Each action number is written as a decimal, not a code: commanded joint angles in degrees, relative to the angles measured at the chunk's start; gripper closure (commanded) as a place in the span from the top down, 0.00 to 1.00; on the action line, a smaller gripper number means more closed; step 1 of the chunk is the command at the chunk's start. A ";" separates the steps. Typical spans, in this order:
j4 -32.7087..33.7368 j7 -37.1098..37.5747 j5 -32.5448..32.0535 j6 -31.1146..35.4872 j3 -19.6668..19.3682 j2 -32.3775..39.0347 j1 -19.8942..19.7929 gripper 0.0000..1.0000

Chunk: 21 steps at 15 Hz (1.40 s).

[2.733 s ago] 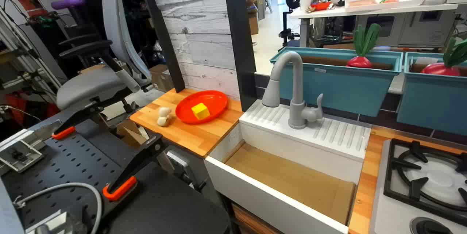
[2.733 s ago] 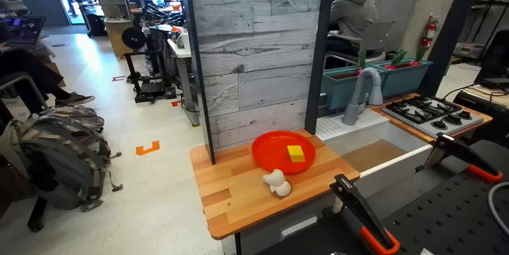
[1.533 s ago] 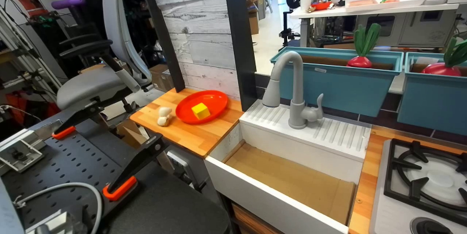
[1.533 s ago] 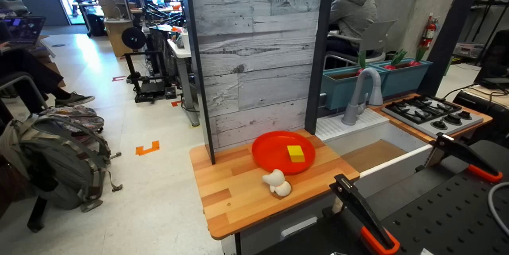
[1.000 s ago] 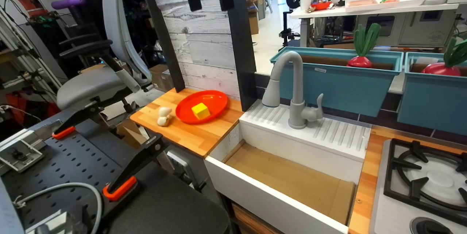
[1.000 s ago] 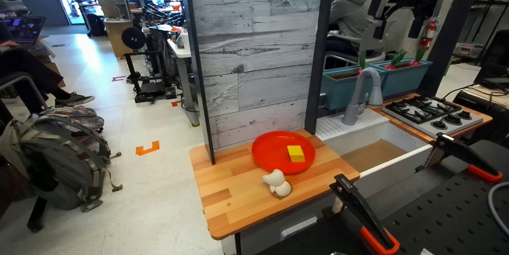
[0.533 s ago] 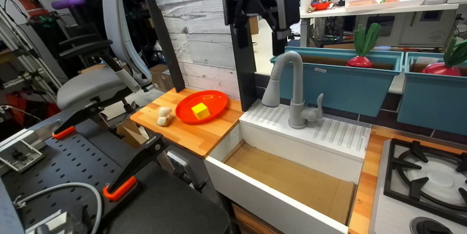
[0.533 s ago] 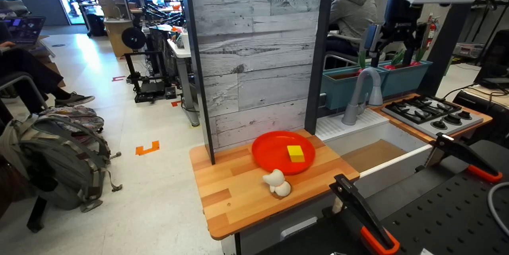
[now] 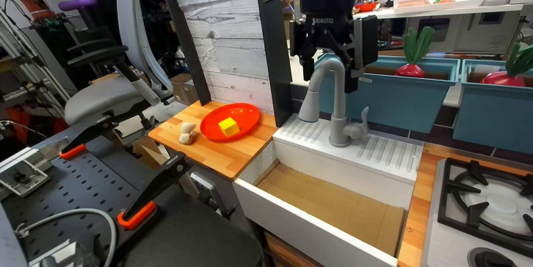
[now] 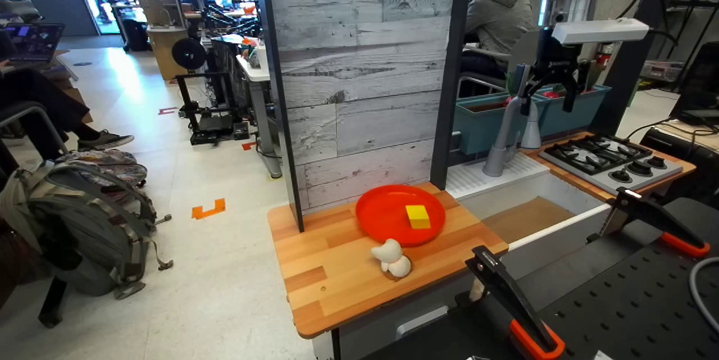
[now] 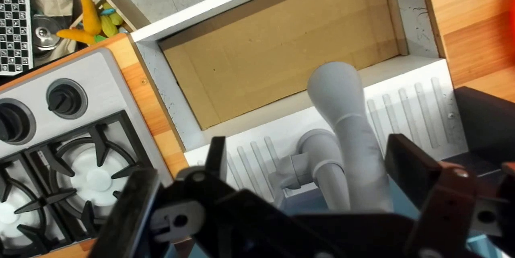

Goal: Turn the tap faucet to the left

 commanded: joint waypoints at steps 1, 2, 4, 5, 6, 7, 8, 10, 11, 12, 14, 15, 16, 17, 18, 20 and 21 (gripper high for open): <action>3.78 -0.18 1.25 -1.24 1.16 2.59 -0.37 1.00; 4.05 -0.44 1.38 -1.11 1.52 2.83 -0.39 1.00; 4.04 -1.14 1.76 -0.90 2.44 2.90 -0.53 0.89; 3.79 -1.41 1.65 -1.06 2.68 2.73 -0.43 0.74; 3.82 -1.56 1.82 -1.28 3.00 2.68 -0.47 0.68; 3.91 -1.61 2.01 -1.42 3.28 2.69 -0.52 0.58; 3.91 -1.59 2.31 -1.42 3.49 2.64 -0.60 0.50; 3.93 -1.54 2.51 -1.34 3.60 2.65 -0.61 0.35; 3.96 -1.57 2.60 -1.38 3.65 2.66 -0.66 0.27; 3.97 -1.56 2.64 -1.43 3.65 2.64 -0.67 0.20; 3.95 -1.49 2.57 -1.42 3.58 2.63 -0.66 0.05; 3.88 -1.45 2.50 -1.38 3.45 2.59 -0.65 0.01; 3.86 -1.33 2.59 -1.31 3.49 2.62 -0.65 0.06; 3.86 -0.93 2.79 -1.27 3.54 2.66 -0.57 0.06; 3.77 -0.56 3.37 -1.20 3.82 2.64 -0.65 0.06; 3.96 -0.27 5.56 -2.18 4.83 2.61 -1.11 0.06; 4.39 0.22 6.76 -2.82 5.14 2.74 -1.24 0.06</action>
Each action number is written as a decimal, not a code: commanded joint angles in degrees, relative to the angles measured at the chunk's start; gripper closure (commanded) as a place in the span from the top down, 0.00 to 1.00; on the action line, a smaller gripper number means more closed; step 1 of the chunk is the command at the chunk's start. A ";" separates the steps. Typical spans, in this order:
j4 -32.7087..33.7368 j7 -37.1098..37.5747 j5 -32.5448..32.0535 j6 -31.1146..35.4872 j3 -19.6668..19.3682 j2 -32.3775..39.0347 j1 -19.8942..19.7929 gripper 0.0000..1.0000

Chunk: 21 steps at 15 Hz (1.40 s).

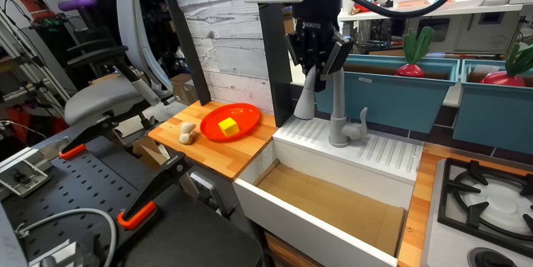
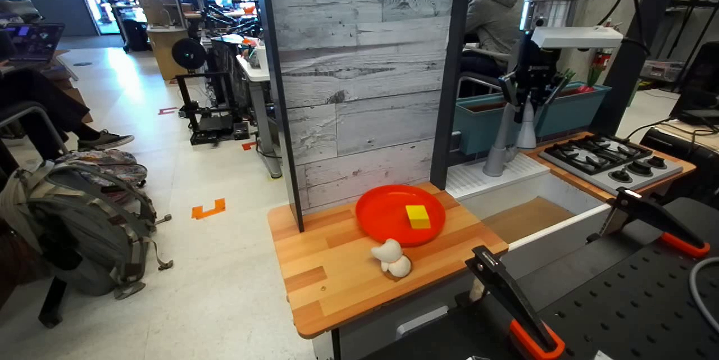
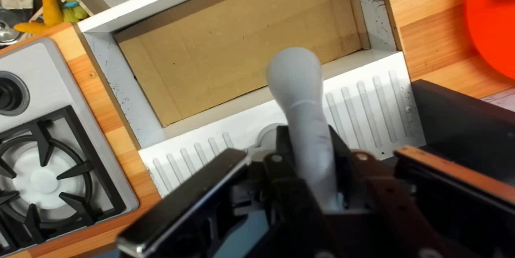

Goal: Turn the tap faucet to the left

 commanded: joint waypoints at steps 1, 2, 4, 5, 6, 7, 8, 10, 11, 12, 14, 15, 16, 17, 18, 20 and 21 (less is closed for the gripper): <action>2.24 0.82 5.62 -2.98 2.47 0.74 -1.16 0.06; 3.01 1.75 8.06 -3.68 3.19 0.93 -1.58 0.06; 4.07 3.66 11.65 -4.35 3.59 1.38 -1.81 0.06; 4.97 5.28 12.96 -4.56 3.41 1.81 -1.62 0.06; 5.80 6.57 14.09 -4.42 3.38 2.26 -1.54 0.06; 6.58 7.82 15.00 -4.29 3.30 2.65 -1.39 0.06; 7.31 9.05 15.64 -4.08 3.17 2.98 -1.22 0.06; 8.44 11.10 16.91 -3.98 3.18 3.40 -1.08 0.06; 8.76 11.95 17.46 -3.94 3.27 3.48 -1.05 0.06; 8.92 12.61 18.06 -3.79 3.35 3.52 -1.02 0.06; 9.04 13.81 19.23 -3.25 3.62 3.59 -1.10 0.06; 9.16 14.36 19.76 -3.27 3.73 3.68 -1.16 0.06; 9.16 14.64 20.32 -2.95 3.79 3.76 -1.18 0.06; 9.21 14.84 20.61 -2.79 3.78 3.83 -1.17 0.06; 9.09 14.99 20.92 -2.69 3.82 3.74 -1.20 0.06; 8.68 14.91 21.39 -2.38 3.90 3.47 -1.27 0.06; 8.36 15.01 20.96 -2.04 3.56 3.36 -0.95 0.28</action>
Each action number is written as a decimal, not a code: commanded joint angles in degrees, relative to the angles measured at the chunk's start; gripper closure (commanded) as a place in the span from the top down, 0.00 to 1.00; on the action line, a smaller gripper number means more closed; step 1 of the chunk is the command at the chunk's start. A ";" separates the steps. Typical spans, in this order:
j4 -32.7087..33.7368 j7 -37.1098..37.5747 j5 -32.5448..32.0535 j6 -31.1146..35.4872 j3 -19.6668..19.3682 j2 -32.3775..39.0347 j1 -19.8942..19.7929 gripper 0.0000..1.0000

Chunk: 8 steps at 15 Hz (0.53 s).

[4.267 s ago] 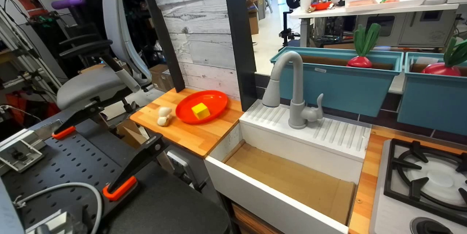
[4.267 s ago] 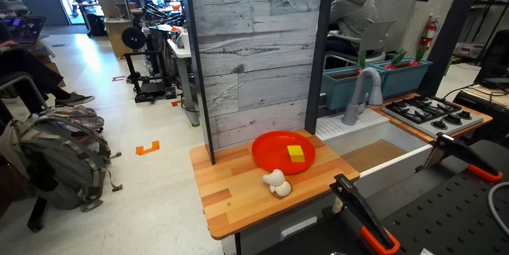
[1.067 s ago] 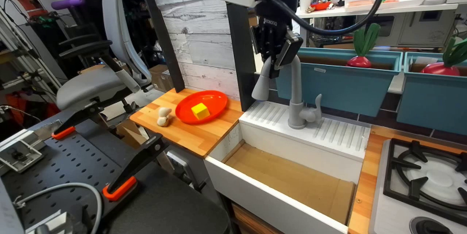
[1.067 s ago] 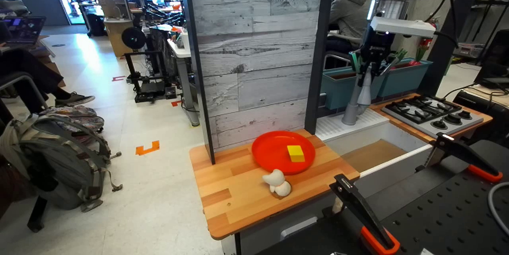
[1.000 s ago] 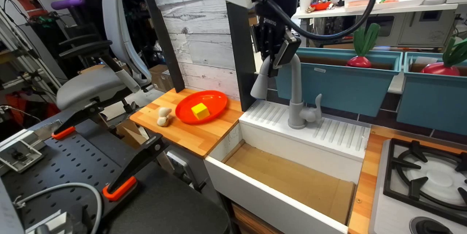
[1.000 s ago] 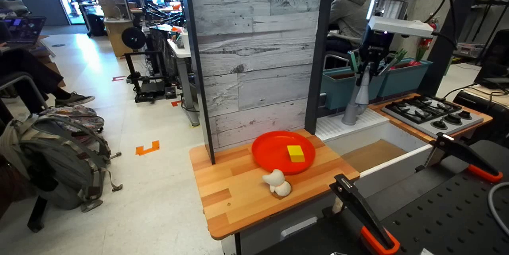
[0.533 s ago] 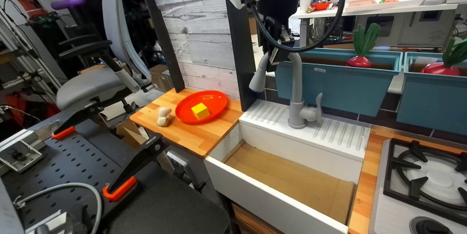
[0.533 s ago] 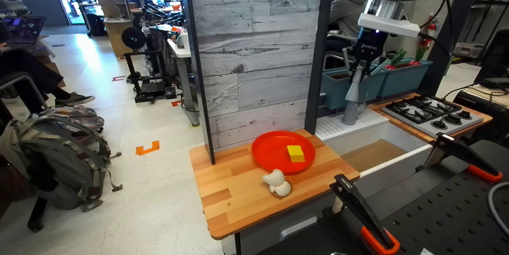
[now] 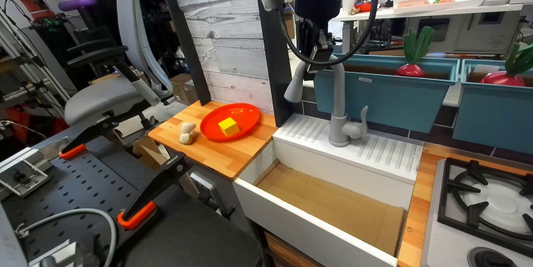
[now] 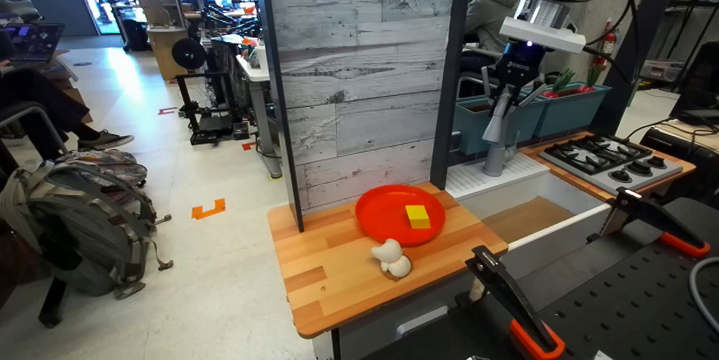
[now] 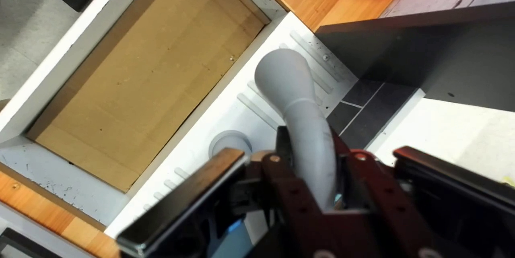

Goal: Turn the tap faucet to the left

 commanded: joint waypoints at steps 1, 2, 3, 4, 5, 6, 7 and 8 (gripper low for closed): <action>2.62 1.06 2.68 0.45 1.86 0.08 0.38 0.49; 2.55 1.03 2.57 0.62 1.86 0.00 0.54 0.56; 2.32 0.91 2.31 0.74 1.87 -0.12 0.74 0.62; 2.25 0.85 2.30 0.92 2.01 -0.13 0.80 0.68; 2.13 0.88 2.16 0.84 2.08 -0.27 0.89 0.77; 2.02 0.85 2.10 0.87 2.17 -0.39 0.93 0.83; 1.72 0.88 2.11 1.08 2.25 -0.67 0.98 0.92; 1.54 1.52 1.83 1.53 1.97 -0.90 1.38 0.99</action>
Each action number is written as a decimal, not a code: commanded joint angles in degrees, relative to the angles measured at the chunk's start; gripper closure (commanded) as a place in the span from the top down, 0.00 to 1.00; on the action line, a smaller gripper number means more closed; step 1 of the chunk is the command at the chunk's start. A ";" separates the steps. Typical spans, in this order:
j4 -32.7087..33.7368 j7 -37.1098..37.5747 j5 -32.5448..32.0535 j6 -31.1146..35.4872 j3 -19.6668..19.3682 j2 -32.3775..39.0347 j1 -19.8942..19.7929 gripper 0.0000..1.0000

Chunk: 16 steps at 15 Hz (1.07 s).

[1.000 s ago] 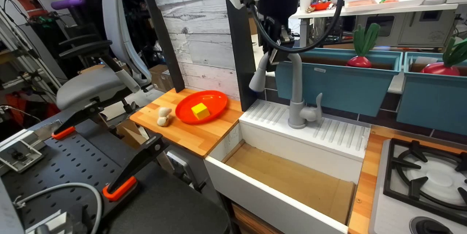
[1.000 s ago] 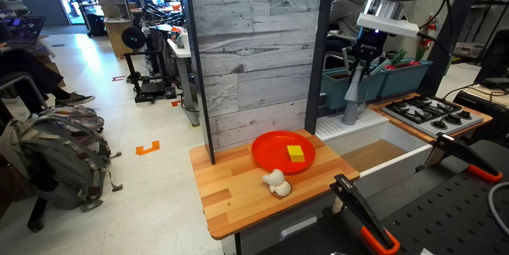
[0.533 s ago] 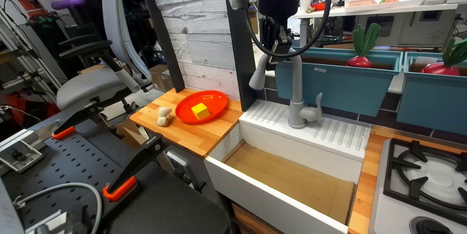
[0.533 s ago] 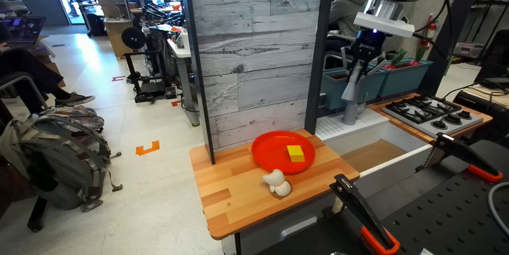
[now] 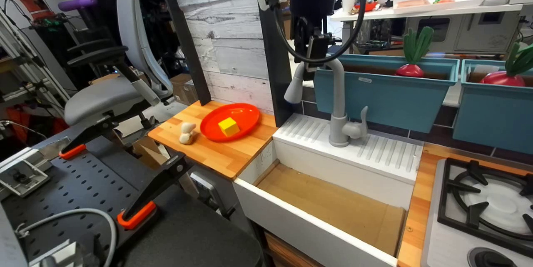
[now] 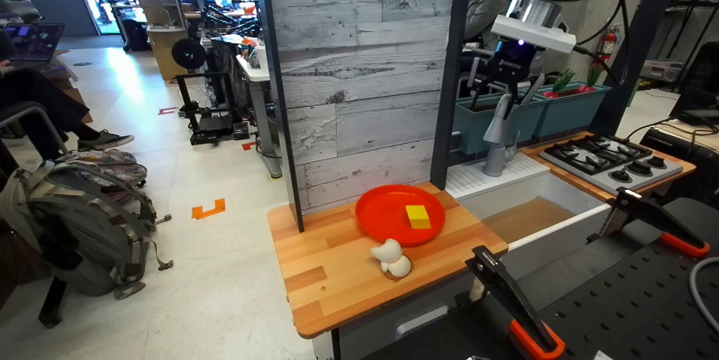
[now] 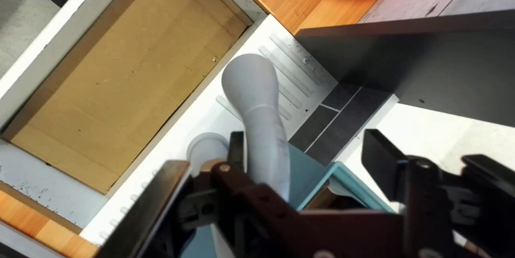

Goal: Turn the tap faucet to the left

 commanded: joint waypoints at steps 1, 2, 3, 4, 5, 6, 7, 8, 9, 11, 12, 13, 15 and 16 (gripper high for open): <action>1.18 1.72 1.74 0.57 0.69 -1.37 1.13 1.00; 0.91 1.94 1.91 0.46 0.75 -1.99 1.12 1.00; 0.53 2.00 1.95 0.51 0.77 -2.57 1.17 1.00; -0.21 1.72 2.05 0.75 0.85 -3.38 1.12 1.00; -0.93 1.38 2.14 0.72 0.93 -4.07 0.96 1.00; -1.67 1.05 2.24 0.06 1.07 -4.84 0.76 1.00; -2.50 0.40 2.39 -0.49 1.30 -5.66 0.50 1.00; -3.24 -0.02 2.32 -0.56 1.32 -6.37 0.47 1.00; -4.55 -0.61 2.15 -0.82 1.31 -7.57 0.44 1.00; -7.52 -2.71 2.05 -1.45 1.50 -10.45 0.15 1.00; -9.35 -4.10 1.95 -1.51 1.55 -12.22 0.09 1.00; -11.00 -5.52 1.88 -1.99 1.70 -14.21 0.08 1.00; -14.97 -8.94 1.42 -3.33 2.11 -19.05 0.25 1.00; -16.69 -10.72 1.59 -3.68 2.30 -21.19 0.31 1.00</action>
